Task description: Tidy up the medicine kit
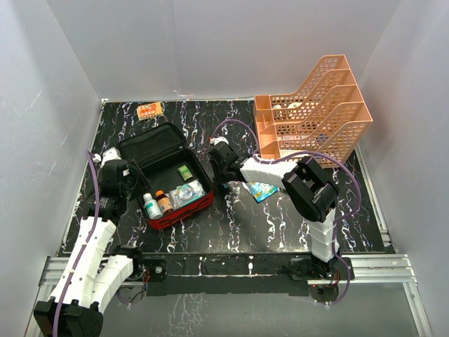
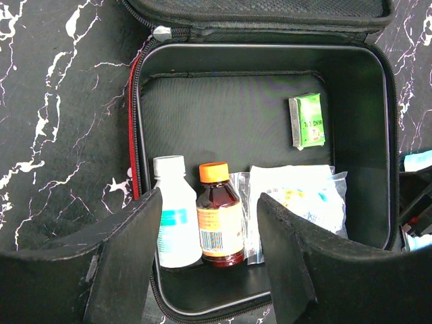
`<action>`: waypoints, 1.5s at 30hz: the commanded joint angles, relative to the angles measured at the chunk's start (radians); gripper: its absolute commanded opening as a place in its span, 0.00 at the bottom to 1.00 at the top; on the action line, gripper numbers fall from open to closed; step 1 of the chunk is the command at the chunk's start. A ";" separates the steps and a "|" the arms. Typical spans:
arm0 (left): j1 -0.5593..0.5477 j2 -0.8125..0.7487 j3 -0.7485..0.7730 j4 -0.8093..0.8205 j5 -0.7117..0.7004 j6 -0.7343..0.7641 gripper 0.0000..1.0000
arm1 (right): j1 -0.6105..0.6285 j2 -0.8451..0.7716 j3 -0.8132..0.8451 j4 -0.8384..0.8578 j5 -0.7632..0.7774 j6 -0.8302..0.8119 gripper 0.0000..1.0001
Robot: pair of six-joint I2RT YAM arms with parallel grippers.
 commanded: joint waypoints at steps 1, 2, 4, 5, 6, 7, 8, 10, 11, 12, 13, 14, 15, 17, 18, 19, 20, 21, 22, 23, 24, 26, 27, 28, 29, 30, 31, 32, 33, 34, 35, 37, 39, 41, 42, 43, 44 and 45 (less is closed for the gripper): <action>-0.004 -0.010 0.003 0.000 -0.001 0.008 0.57 | 0.003 0.025 0.044 -0.040 -0.005 -0.043 0.17; -0.004 -0.011 0.003 0.000 0.001 0.007 0.57 | 0.002 0.026 0.046 -0.042 -0.004 -0.043 0.13; -0.004 -0.010 0.003 -0.001 -0.001 0.009 0.57 | 0.003 0.022 0.048 -0.039 -0.003 -0.042 0.06; -0.004 -0.010 0.003 0.000 -0.001 0.009 0.57 | 0.003 0.017 0.050 -0.034 -0.004 -0.036 0.04; -0.004 -0.010 0.002 -0.001 -0.001 0.009 0.57 | 0.002 0.010 0.049 -0.031 -0.001 -0.030 0.03; -0.004 -0.010 0.003 0.000 0.000 0.008 0.57 | 0.002 0.001 0.050 -0.026 0.001 -0.022 0.03; -0.004 -0.010 0.003 0.000 -0.001 0.007 0.57 | 0.003 -0.011 0.049 -0.019 0.007 -0.015 0.02; -0.004 -0.009 0.003 0.001 -0.001 0.007 0.57 | 0.002 -0.040 0.042 -0.005 0.021 -0.002 0.00; -0.004 -0.008 0.003 0.001 0.000 0.008 0.57 | 0.002 -0.061 0.041 0.001 0.032 0.005 0.00; -0.003 -0.008 0.003 0.001 0.000 0.008 0.57 | 0.003 -0.075 0.040 0.004 0.040 0.012 0.00; -0.004 -0.008 0.002 0.001 -0.001 0.008 0.57 | 0.003 -0.092 0.040 0.007 0.050 0.019 0.00; -0.004 -0.009 0.003 0.001 -0.001 0.009 0.57 | 0.003 -0.109 0.041 0.012 0.058 0.026 0.00; -0.004 -0.008 0.003 0.001 0.000 0.009 0.57 | 0.002 -0.126 0.042 0.017 0.064 0.032 0.00; -0.004 -0.008 0.004 -0.001 -0.002 0.009 0.57 | 0.003 -0.159 0.044 0.037 0.064 0.045 0.00; -0.003 -0.010 0.002 0.000 -0.002 0.008 0.57 | 0.003 -0.175 0.045 0.051 0.048 0.049 0.01; -0.003 -0.010 0.003 0.000 -0.003 0.009 0.57 | 0.005 -0.188 0.051 0.065 0.028 0.049 0.01; -0.004 -0.010 0.003 -0.001 -0.006 0.008 0.57 | 0.009 -0.196 0.058 0.076 0.014 0.052 0.01; -0.004 -0.010 0.003 -0.001 -0.006 0.008 0.57 | 0.014 -0.202 0.068 0.084 0.003 0.060 0.02; -0.004 -0.010 0.003 0.000 -0.007 0.008 0.57 | 0.021 -0.203 0.079 0.090 -0.010 0.071 0.02; -0.003 -0.009 0.003 -0.002 -0.007 0.009 0.57 | 0.027 -0.201 0.091 0.096 -0.019 0.087 0.02; -0.004 -0.008 0.004 -0.002 -0.008 0.009 0.57 | 0.034 -0.196 0.102 0.108 -0.032 0.112 0.02; -0.003 -0.008 0.004 -0.002 -0.008 0.009 0.57 | 0.052 -0.178 0.120 0.140 -0.058 0.153 0.03; -0.002 -0.008 0.003 -0.003 -0.007 0.009 0.57 | 0.063 -0.165 0.134 0.152 -0.066 0.175 0.03; -0.003 -0.009 0.002 -0.002 -0.007 0.008 0.57 | 0.073 -0.146 0.151 0.163 -0.073 0.195 0.03; -0.004 -0.008 0.003 -0.003 -0.007 0.008 0.57 | 0.084 -0.126 0.174 0.168 -0.077 0.213 0.03; -0.003 -0.008 0.004 -0.003 -0.007 0.008 0.57 | 0.098 -0.103 0.199 0.171 -0.074 0.230 0.03; -0.002 -0.008 0.004 -0.004 -0.007 0.009 0.57 | 0.113 -0.078 0.224 0.174 -0.069 0.242 0.03; -0.002 -0.010 0.004 -0.004 -0.008 0.008 0.57 | 0.127 -0.052 0.250 0.175 -0.060 0.250 0.03; -0.004 -0.011 0.004 -0.004 -0.007 0.008 0.57 | 0.141 -0.027 0.274 0.175 -0.046 0.258 0.03; -0.003 -0.013 0.004 -0.004 -0.008 0.008 0.57 | 0.154 -0.001 0.298 0.177 -0.033 0.259 0.03; -0.003 -0.014 0.003 -0.005 -0.007 0.008 0.57 | 0.166 0.034 0.323 0.178 -0.022 0.256 0.04; -0.004 -0.017 0.003 -0.005 -0.007 0.006 0.57 | 0.180 0.087 0.377 0.173 0.006 0.254 0.04; -0.004 -0.019 0.003 -0.005 -0.005 0.006 0.57 | 0.187 0.137 0.420 0.164 0.029 0.246 0.05; -0.004 -0.019 0.001 -0.003 -0.002 0.006 0.57 | 0.192 0.179 0.459 0.157 0.057 0.228 0.05; -0.002 -0.018 0.001 -0.004 -0.001 0.006 0.57 | 0.191 0.200 0.482 0.151 0.069 0.210 0.05; -0.003 -0.018 0.001 -0.004 0.000 0.007 0.57 | 0.191 0.217 0.510 0.145 0.079 0.184 0.05; -0.002 -0.016 0.001 -0.004 0.000 0.006 0.57 | 0.192 0.234 0.534 0.137 0.094 0.146 0.05; -0.004 -0.015 0.001 -0.004 0.002 0.006 0.57 | 0.191 0.246 0.556 0.130 0.113 0.126 0.05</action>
